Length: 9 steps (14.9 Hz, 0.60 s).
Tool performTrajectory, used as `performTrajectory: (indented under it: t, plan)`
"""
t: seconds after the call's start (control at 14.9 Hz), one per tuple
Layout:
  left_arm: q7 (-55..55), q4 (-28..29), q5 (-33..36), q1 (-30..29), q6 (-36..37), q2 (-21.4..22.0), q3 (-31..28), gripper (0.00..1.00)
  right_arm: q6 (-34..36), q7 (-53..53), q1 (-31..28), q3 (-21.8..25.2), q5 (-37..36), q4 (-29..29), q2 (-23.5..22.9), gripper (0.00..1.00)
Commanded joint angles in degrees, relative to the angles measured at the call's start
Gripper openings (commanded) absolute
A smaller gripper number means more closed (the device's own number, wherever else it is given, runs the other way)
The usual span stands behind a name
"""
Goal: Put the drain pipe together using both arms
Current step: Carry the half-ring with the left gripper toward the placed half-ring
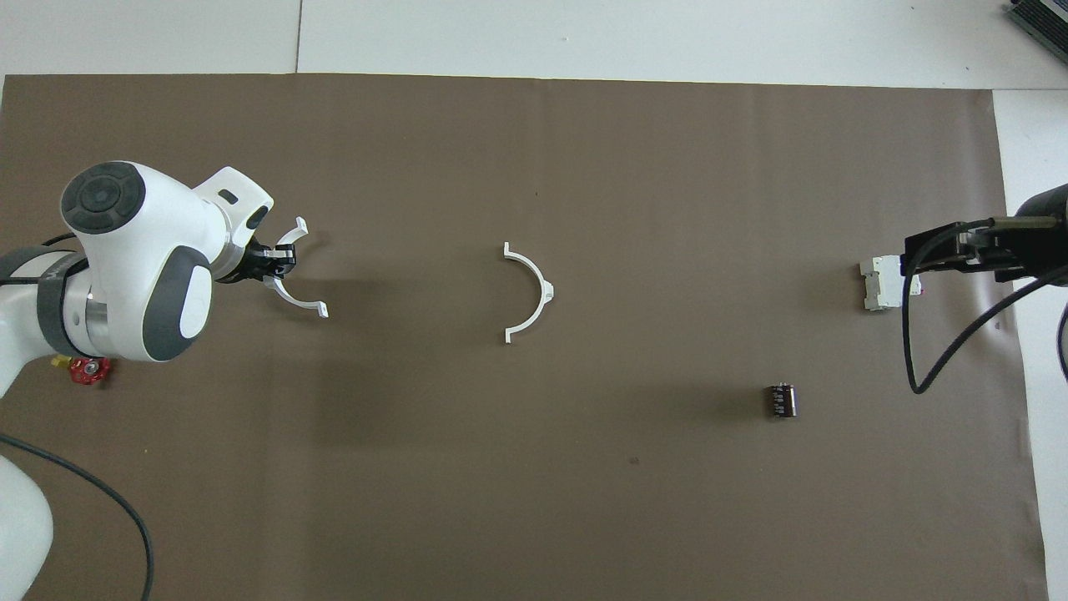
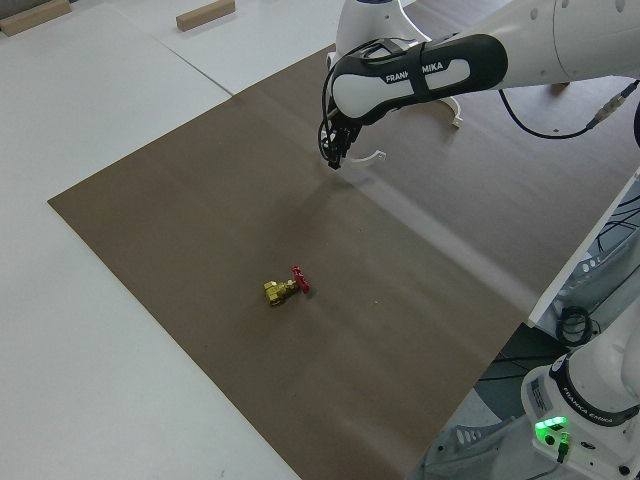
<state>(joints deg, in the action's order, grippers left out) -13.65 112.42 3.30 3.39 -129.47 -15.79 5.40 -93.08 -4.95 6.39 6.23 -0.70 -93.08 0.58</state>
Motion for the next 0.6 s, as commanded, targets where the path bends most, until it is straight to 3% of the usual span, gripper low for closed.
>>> performTrajectory:
  t: [0.0, 0.54]
  plan:
    - [-1.9, 1.22, 1.27, 0.74, 0.98, 1.29, 2.57, 0.0, 1.58, 1.35, -0.67, -0.43, -0.09, -0.44, 0.48, 1.0]
    - [-3.4, -2.73, 2.49, 2.85, -0.78, -3.27, 8.12, 0.0, 2.73, 1.26, -1.2, -0.17, 0.09, -0.35, 0.65, 1.0]
